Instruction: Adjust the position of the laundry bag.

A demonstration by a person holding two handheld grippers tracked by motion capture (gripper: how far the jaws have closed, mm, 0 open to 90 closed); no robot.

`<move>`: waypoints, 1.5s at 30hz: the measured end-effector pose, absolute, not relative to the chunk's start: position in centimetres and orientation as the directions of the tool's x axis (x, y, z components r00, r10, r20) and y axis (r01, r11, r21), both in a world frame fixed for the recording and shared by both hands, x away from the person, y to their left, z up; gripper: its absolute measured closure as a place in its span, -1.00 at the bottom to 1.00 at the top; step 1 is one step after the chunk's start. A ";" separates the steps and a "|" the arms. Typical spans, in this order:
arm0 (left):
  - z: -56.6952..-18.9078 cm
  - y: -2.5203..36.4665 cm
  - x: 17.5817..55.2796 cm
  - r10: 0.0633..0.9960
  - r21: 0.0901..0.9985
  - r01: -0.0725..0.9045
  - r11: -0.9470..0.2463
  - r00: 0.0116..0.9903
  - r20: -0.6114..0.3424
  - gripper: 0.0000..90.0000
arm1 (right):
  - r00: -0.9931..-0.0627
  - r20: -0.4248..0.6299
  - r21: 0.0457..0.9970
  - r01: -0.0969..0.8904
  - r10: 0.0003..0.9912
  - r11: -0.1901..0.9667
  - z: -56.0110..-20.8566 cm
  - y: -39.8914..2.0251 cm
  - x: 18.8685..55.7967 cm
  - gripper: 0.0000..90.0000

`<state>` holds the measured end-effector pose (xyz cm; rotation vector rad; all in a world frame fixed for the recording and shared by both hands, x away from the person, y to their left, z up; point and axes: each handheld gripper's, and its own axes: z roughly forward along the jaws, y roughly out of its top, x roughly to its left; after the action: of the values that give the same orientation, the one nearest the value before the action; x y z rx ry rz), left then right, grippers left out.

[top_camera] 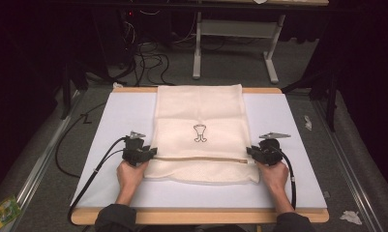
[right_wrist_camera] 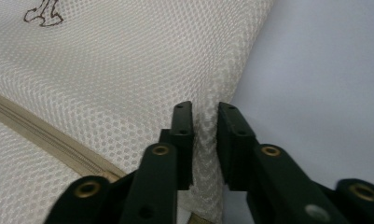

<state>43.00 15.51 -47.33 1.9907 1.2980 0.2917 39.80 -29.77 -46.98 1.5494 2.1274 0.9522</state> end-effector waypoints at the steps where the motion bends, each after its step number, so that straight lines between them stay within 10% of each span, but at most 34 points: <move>1: -47.3 15.6 43.0 0.861 0.678 0.700 -0.224 0.469 -0.199 0.73 | -0.350 0.100 0.689 0.700 0.931 0.189 -46.9 -29.7 39.7 0.87; 45: -46.9 15.9 38.0 0.819 0.730 0.620 -0.289 0.555 -0.147 0.83 | -0.404 0.110 0.732 0.651 0.908 0.201 -46.7 -30.6 34.2 0.92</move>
<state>37.98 15.91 -46.87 2.0168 1.1558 0.3276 34.21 -30.65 -46.75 1.4621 2.1362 1.0324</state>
